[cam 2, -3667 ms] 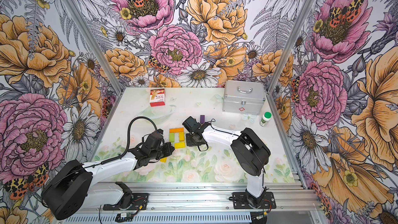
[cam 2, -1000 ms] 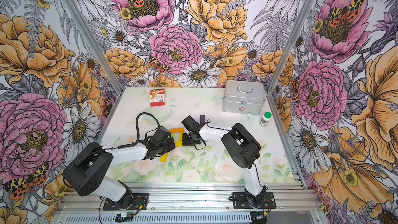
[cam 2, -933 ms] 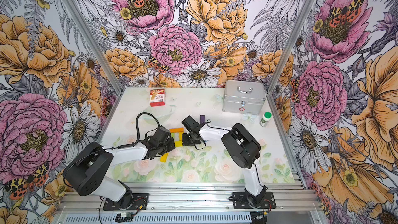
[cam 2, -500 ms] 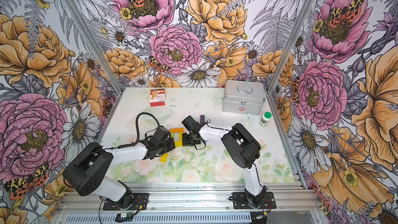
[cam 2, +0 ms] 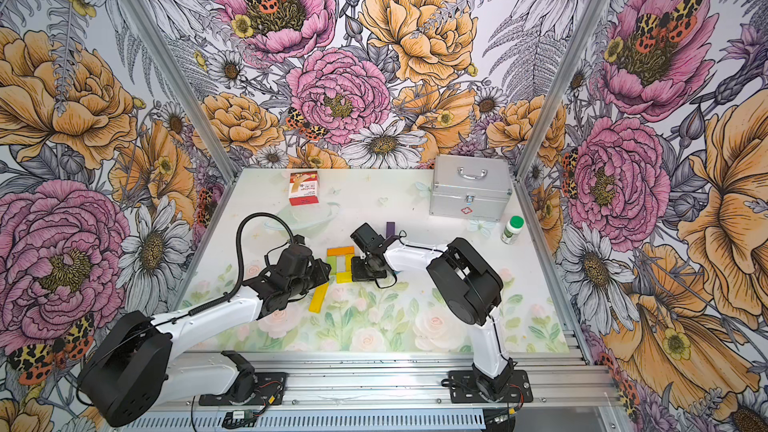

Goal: Assemble the letter p with building blocks
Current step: Assemble the building block at the center of the board.

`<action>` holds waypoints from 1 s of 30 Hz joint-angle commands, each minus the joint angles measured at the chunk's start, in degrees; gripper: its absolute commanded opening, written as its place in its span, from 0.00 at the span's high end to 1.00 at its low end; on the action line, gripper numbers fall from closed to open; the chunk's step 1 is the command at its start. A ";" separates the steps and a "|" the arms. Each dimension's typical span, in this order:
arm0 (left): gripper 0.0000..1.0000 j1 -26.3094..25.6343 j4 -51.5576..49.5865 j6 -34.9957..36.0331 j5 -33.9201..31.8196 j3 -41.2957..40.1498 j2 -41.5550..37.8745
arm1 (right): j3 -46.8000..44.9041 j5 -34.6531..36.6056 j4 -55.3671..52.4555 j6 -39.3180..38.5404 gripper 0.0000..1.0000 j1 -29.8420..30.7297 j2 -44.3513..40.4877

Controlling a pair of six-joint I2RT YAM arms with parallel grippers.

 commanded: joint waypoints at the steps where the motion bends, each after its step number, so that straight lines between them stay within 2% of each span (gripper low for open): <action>1: 0.71 0.08 -4.19 2.79 -3.56 -0.53 -3.51 | -1.85 2.39 -0.47 0.39 1.00 -0.35 -3.07; 2: 0.66 -0.01 -5.78 3.55 -3.94 -0.44 -4.32 | -2.09 2.90 -0.57 0.24 0.97 -0.42 -4.09; 5: 0.55 -0.26 -8.57 5.06 -3.65 -0.91 -7.03 | -2.85 4.70 -1.16 -0.11 0.65 -0.35 -7.21; 8: 0.49 -0.35 -10.77 5.31 -2.74 -2.17 -9.37 | -2.81 6.40 -2.50 -0.94 0.41 -0.09 -9.83; 11: 0.45 -0.50 -13.18 5.22 -1.90 -3.68 -10.94 | -2.60 7.01 -3.16 -1.76 0.28 -0.05 -11.52; 15: 0.39 -0.63 -16.19 4.89 -1.93 -5.54 -12.34 | -1.22 7.34 -4.12 -2.97 0.24 -0.12 -11.52; 22: 0.38 -1.41 -16.48 6.56 0.14 -6.81 -11.62 | 0.68 7.17 -4.85 -3.88 0.23 -0.21 -10.55; 30: 0.40 -2.74 -16.32 7.02 -0.58 -5.32 -5.62 | 0.30 7.17 -4.84 -3.98 0.23 -0.36 -10.07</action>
